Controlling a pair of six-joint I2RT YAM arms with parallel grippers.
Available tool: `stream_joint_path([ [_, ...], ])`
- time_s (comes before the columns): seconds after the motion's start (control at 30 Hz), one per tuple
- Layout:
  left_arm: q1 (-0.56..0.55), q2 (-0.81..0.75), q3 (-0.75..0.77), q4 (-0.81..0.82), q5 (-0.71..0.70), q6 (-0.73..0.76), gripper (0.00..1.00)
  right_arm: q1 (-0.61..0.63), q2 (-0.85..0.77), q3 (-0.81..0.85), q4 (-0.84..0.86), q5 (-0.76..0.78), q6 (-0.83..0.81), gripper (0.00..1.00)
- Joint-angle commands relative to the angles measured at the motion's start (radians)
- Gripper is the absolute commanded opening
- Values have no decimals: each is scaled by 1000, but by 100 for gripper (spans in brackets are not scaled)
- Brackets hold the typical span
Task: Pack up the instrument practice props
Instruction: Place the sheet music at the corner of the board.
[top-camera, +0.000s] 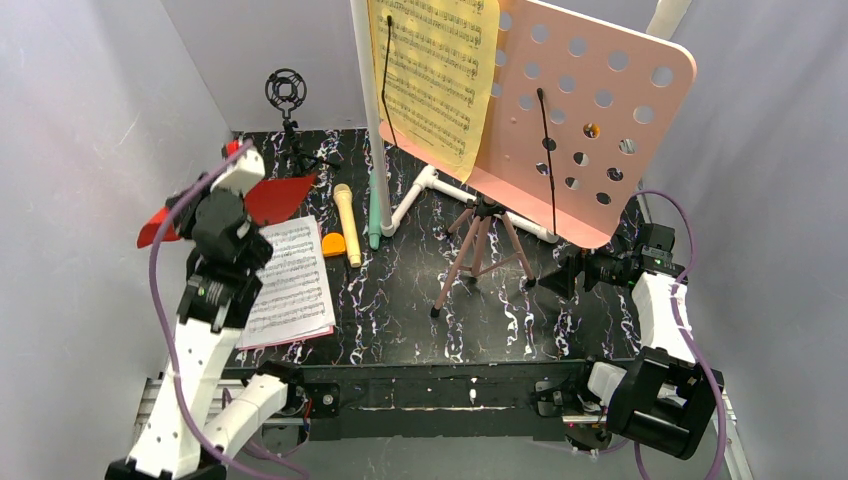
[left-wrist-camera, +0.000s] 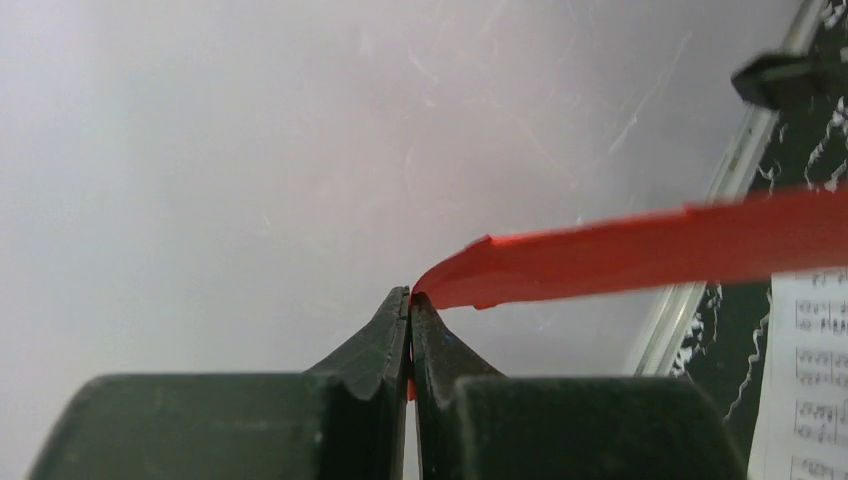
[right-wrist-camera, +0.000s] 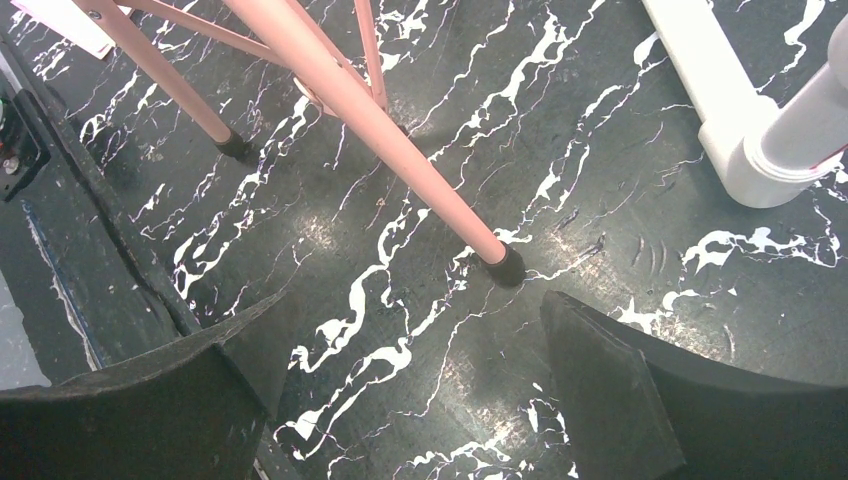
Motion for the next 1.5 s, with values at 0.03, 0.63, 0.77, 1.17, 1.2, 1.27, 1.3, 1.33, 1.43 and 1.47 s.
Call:
stream_joint_path([
  [0.03,-39,-183,-261,-197,11,-48,0,-6,-1,24,18,-14,-6,100],
  [0.63,-98,-497,-690,-563,487,-321,0,-5,14,26,26,-1,2,100],
  [0.77,-100,-495,-682,-575,515,-345,23,-5,8,27,25,1,1,100],
  [1.17,-99,-392,-440,-668,717,-521,98,-5,-3,26,22,6,-4,100],
  [1.2,-99,-379,-406,-676,745,-551,98,-5,-3,26,20,7,-4,100],
  [1.27,-100,-332,-345,-688,804,-613,98,-6,-3,27,21,7,-5,100],
  [1.3,-99,-312,-316,-693,835,-647,98,-6,-3,26,21,8,-4,100],
  [1.33,-99,-292,-281,-699,892,-675,98,-5,-3,27,22,9,-6,100],
  [1.43,-99,-244,-212,-715,976,-666,98,-6,-3,26,22,10,-6,100],
  [1.47,-99,-233,-186,-716,961,-693,98,-6,-4,26,22,11,-6,100],
])
